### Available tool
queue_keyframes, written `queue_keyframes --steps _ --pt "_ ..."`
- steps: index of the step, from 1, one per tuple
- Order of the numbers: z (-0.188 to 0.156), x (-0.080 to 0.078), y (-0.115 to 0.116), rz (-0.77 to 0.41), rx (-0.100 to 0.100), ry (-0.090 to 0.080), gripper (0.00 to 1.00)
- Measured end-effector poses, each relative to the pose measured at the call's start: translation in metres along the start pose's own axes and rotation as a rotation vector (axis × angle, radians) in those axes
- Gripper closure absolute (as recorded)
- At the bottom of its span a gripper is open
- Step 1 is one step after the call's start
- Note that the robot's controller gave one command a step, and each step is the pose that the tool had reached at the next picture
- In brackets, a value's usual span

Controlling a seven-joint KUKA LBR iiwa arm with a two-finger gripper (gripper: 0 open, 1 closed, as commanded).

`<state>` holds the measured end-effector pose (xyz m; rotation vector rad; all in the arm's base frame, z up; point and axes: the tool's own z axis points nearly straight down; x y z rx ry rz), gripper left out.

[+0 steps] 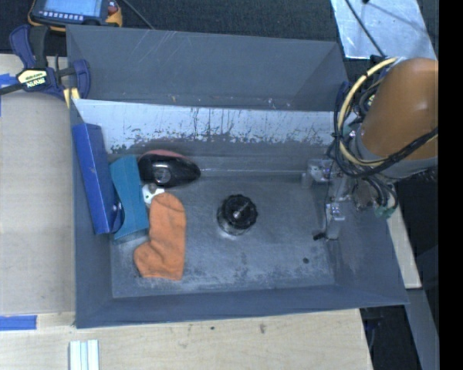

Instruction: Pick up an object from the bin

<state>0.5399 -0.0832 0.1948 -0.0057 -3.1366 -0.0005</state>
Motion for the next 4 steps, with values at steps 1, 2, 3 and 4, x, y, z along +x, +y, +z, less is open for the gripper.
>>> queue_keyframes --steps 1,2,3,4 --pt "-0.005 -0.002 0.000 -0.002 0.001 -0.009 0.00" --pt "-0.027 -0.002 0.031 -0.029 0.001 -0.008 0.00" --pt "-0.005 0.016 0.050 -0.020 0.001 -0.015 0.00" --pt "0.039 0.006 0.072 -0.021 0.001 -0.008 0.00"
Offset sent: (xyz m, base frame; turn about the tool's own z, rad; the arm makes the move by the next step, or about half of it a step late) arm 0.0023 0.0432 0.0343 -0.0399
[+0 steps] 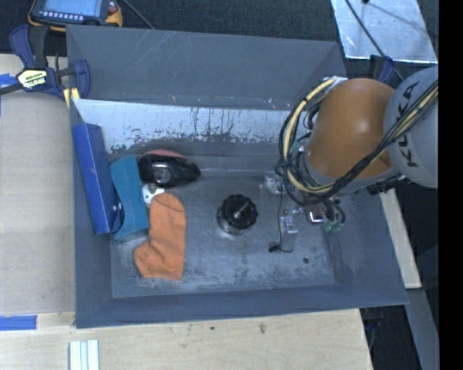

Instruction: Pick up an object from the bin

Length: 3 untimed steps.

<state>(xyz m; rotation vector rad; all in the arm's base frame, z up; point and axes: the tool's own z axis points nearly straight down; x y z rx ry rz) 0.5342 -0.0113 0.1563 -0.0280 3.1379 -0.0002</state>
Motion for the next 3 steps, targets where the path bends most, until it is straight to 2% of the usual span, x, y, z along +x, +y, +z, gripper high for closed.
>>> queue_keyframes --steps 1,2,3 --pt "0.053 -0.013 0.021 0.016 0.000 -0.001 0.00" --pt "0.061 -0.013 0.025 0.015 0.000 -0.001 0.00" --pt "0.079 -0.035 -0.003 -0.083 -0.001 -0.023 1.00"
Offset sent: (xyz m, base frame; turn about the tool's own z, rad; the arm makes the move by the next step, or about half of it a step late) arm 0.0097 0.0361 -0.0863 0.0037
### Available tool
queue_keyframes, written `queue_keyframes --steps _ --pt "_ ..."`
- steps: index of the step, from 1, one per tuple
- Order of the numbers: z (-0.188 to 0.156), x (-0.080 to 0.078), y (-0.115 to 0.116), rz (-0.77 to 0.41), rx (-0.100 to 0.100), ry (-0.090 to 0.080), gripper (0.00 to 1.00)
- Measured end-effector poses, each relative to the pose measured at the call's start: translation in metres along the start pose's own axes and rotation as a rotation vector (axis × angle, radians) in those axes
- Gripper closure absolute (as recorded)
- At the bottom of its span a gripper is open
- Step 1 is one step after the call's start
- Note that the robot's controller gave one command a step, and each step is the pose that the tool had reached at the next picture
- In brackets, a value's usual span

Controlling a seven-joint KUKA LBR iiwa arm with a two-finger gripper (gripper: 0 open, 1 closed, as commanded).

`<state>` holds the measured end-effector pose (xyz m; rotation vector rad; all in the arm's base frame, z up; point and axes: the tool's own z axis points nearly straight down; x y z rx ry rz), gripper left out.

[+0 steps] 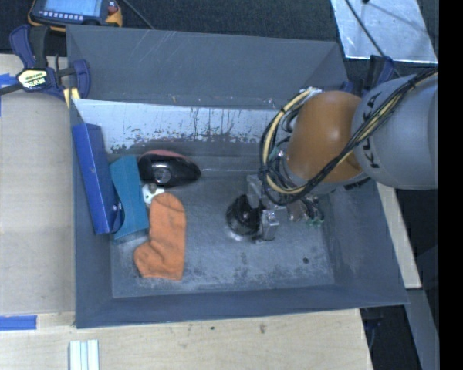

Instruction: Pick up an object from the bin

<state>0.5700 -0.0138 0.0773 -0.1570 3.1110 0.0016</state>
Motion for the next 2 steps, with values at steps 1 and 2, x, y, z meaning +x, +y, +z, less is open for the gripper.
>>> queue_keyframes --steps 1,2 --pt "0.000 0.000 0.000 -0.001 0.000 0.000 1.00" --pt "0.001 -0.022 0.009 -0.009 0.004 0.019 1.00"
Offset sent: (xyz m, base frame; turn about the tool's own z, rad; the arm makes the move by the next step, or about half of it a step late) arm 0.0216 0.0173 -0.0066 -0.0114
